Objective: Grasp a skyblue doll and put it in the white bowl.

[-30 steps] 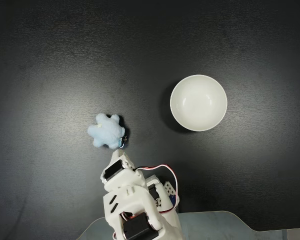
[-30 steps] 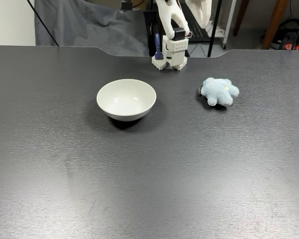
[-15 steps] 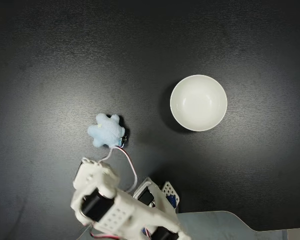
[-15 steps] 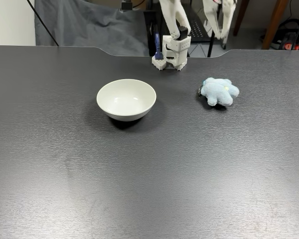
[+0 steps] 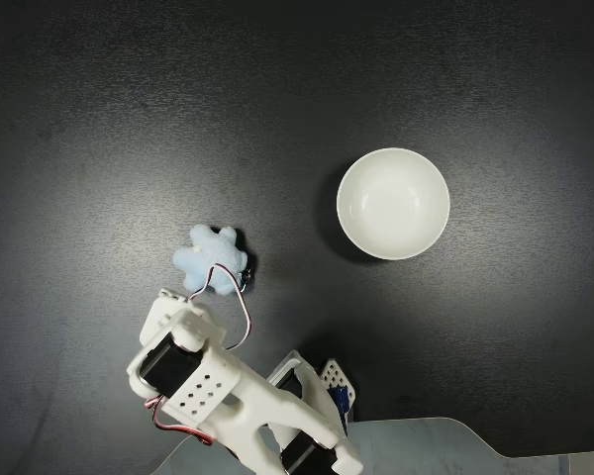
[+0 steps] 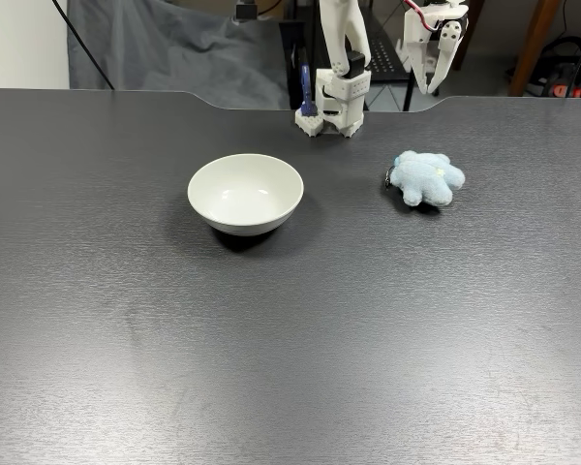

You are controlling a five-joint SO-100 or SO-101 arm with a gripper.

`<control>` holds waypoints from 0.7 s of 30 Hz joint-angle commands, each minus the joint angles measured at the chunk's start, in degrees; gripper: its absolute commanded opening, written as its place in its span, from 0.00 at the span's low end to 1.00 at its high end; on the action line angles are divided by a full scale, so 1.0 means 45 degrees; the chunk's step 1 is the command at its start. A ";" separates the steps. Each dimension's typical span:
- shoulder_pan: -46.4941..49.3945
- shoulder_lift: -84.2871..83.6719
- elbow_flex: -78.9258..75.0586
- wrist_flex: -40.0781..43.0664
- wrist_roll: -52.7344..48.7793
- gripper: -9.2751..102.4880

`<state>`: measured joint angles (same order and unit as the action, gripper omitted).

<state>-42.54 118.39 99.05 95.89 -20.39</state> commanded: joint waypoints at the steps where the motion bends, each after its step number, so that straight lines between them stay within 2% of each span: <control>1: 0.0586 0.0117 -0.0859 -0.0703 0.0059 0.08; 13: 0.0742 0.0176 -0.0859 -0.0762 0.0078 0.08; 21: 0.2852 0.0059 -0.0684 -0.1406 0.0078 0.08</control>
<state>-32.26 118.39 99.05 91.23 -20.30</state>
